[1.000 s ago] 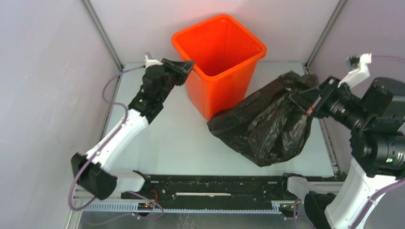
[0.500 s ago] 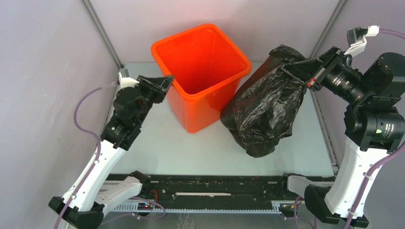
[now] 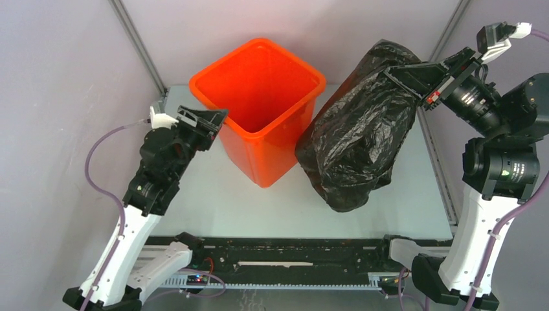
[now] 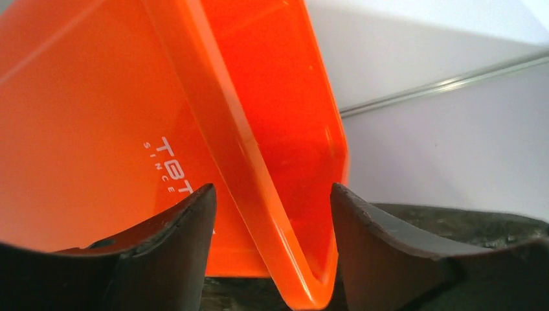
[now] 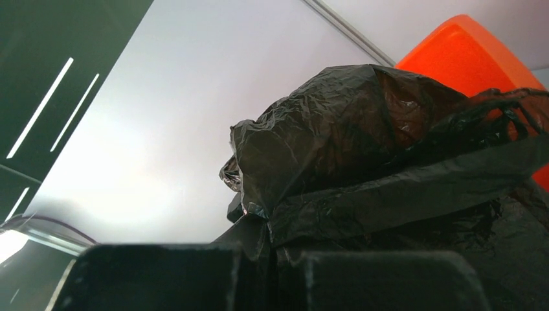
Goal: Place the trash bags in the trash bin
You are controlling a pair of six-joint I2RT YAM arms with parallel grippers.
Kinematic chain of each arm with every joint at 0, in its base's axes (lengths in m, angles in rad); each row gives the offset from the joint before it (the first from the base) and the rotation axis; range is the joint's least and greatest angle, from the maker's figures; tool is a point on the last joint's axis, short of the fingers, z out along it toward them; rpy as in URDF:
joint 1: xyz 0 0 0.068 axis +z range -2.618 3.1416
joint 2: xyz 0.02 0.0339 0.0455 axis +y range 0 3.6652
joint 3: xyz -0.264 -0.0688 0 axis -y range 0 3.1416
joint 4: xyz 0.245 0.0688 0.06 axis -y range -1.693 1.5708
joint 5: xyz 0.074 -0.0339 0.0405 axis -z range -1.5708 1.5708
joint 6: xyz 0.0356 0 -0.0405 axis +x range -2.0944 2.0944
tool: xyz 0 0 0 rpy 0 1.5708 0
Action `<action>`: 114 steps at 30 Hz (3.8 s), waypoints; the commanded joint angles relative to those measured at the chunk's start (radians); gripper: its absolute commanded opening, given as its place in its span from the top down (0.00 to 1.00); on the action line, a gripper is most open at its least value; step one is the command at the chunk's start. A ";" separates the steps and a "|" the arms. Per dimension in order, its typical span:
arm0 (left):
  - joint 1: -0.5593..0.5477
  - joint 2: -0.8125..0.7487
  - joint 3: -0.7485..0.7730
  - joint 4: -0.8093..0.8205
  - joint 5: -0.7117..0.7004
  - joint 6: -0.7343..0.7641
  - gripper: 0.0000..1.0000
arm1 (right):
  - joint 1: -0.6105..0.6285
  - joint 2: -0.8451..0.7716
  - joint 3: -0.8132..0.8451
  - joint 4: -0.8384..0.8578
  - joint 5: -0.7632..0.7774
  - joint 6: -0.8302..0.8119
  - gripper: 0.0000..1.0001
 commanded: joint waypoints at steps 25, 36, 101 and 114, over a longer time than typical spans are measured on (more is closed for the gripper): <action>-0.750 0.204 0.320 0.342 0.142 1.074 0.00 | 0.110 0.071 0.075 0.625 0.127 0.726 1.00; -0.890 0.514 0.428 0.540 0.070 1.298 0.00 | 0.139 0.071 0.126 0.565 0.181 0.719 1.00; -0.498 0.531 0.855 0.645 -0.221 1.600 1.00 | 0.785 0.325 0.175 0.754 0.251 0.434 1.00; -0.370 0.750 1.092 0.628 -0.129 1.279 1.00 | 0.723 0.219 -0.033 0.724 0.278 0.463 1.00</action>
